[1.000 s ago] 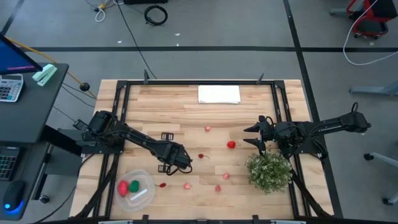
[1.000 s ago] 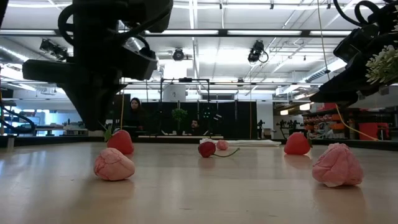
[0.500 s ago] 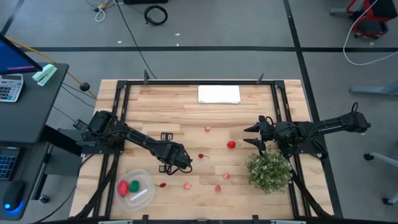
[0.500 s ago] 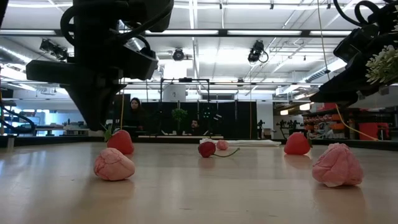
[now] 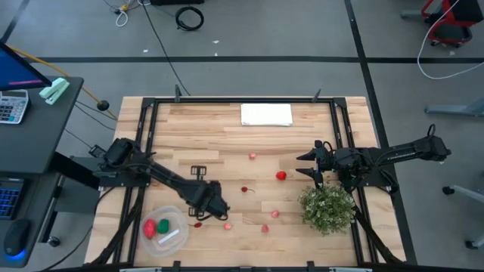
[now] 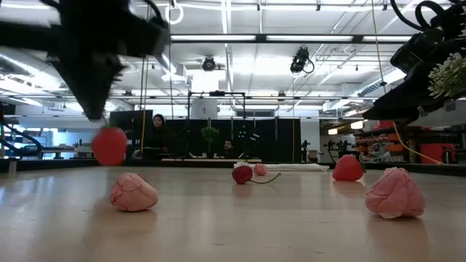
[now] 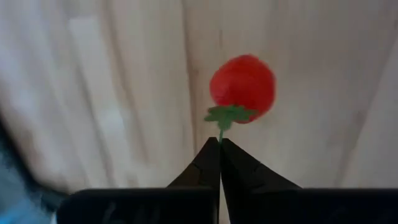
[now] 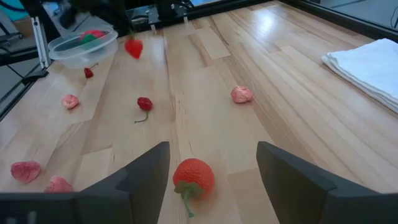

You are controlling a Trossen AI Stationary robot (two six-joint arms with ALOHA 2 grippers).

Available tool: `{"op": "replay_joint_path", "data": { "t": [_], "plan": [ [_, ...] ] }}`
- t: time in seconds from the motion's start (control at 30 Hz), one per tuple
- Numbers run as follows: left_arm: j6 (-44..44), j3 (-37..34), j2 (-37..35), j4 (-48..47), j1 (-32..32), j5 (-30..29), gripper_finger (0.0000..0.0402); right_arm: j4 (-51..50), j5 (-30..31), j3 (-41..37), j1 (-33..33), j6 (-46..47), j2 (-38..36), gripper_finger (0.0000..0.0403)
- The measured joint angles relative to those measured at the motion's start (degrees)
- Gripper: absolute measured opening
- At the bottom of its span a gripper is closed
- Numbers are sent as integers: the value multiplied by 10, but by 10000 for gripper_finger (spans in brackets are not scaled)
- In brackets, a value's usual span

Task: Pick and placing Produce into tupperware
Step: Put the strawberry into the transparent plastic container

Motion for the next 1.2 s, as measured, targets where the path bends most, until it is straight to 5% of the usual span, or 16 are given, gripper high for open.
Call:
{"op": "replay_joint_path", "data": {
  "t": [0.2, 0.43, 0.67, 1.2],
  "plan": [
    [-138, 93, 0, -140, -77, 51, 5, 0, 0, 0, 0, 0, 0, 250],
    [-183, 139, -1, -124, -165, 260, 4, 0, 0, 0, 0, 0, 0, 250],
    [-219, 115, 0, -117, -208, 252, 7, 0, 0, 0, 0, 0, 0, 250],
    [-212, -1, 0, -60, -161, 244, 57, 0, 0, 0, 0, 0, 0, 250]
  ]
}}
